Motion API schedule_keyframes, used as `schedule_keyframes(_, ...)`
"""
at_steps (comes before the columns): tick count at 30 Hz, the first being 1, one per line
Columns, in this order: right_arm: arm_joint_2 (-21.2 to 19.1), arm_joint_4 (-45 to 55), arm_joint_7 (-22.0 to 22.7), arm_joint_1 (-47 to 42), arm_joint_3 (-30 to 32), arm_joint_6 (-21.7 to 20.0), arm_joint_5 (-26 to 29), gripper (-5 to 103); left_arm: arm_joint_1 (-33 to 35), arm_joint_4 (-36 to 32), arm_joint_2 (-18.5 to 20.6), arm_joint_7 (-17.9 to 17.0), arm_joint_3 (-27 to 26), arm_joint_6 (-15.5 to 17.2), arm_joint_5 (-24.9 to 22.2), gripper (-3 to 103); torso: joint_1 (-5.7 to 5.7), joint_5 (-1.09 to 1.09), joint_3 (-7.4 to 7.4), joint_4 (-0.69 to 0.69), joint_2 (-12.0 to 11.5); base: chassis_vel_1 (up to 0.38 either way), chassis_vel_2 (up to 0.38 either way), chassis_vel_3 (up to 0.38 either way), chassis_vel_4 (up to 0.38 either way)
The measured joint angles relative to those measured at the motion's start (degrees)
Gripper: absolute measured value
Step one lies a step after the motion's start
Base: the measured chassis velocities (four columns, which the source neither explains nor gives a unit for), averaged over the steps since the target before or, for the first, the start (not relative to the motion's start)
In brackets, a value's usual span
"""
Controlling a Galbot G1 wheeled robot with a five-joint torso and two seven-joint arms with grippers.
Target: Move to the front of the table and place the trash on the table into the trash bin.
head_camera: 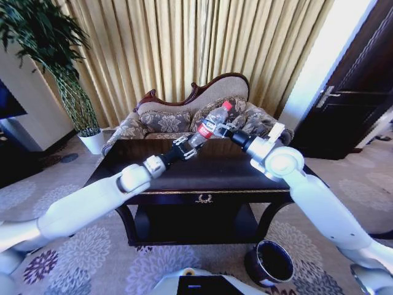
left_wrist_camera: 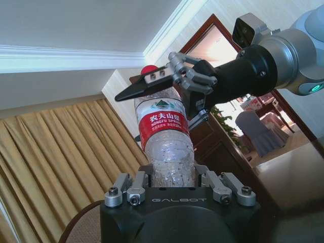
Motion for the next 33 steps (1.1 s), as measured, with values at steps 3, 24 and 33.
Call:
schedule_keyframes(3,-0.2,-0.1,0.0,-0.6,0.9,-0.1,-0.2,89,-0.2,0.1,-0.5,-0.1,0.5,0.1,0.0,39,0.0,0.0,0.0,0.02,0.0,0.0,0.0,0.0,0.0)
schedule_keyframes(24,-2.1,1.7,-0.5,-5.3,4.4,-0.2,-1.1,27,0.2,-0.1,-1.9,-2.2,1.6,0.5,0.5,66,-0.01,-0.01,0.0,0.01,0.0,0.0,0.0,0.0,0.0)
schedule_keyframes(33,-2.8,1.1,-0.3,-8.2,7.3,0.7,-3.3,21,0.5,-1.6,-1.2,-3.2,0.0,0.1,0.1,99,-0.01,0.0,0.0,0.01,0.0,0.0,0.0,0.0,0.0)
